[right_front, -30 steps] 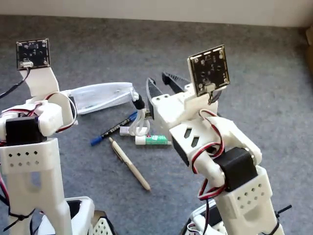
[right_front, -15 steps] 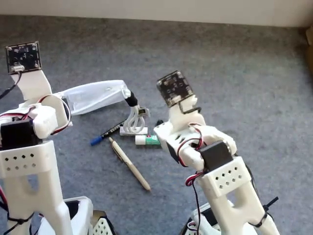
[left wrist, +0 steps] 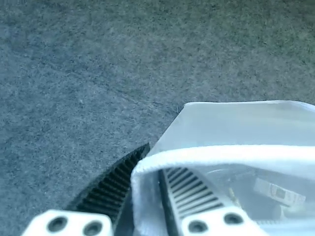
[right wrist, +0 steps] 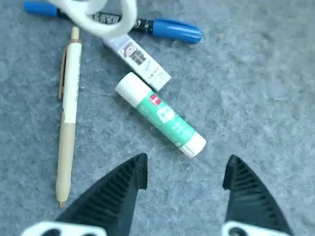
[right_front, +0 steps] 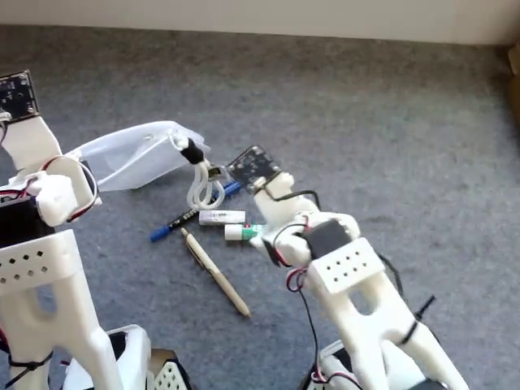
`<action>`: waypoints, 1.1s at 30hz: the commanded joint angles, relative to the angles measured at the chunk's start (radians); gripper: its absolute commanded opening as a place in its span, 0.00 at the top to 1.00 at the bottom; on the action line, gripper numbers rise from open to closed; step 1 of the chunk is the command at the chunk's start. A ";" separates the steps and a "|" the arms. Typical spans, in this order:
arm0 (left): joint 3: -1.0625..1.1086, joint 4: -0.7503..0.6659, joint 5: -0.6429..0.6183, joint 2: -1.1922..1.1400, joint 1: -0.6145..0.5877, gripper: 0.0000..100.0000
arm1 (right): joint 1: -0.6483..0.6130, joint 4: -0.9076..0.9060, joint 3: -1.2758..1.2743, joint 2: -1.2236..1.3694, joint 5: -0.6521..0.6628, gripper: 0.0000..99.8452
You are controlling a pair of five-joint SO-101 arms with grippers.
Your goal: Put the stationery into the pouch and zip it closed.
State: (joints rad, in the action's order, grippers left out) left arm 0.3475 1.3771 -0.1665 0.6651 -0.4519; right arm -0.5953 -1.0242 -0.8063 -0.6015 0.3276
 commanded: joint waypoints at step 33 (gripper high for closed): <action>0.045 -0.058 -0.005 -0.004 -0.061 0.99 | -0.064 0.163 0.197 0.587 0.172 0.90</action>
State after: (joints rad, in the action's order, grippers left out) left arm 0.3798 1.3495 -0.1680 0.6713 -0.4887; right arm -0.7012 -0.8646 -0.6498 -0.0092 0.4856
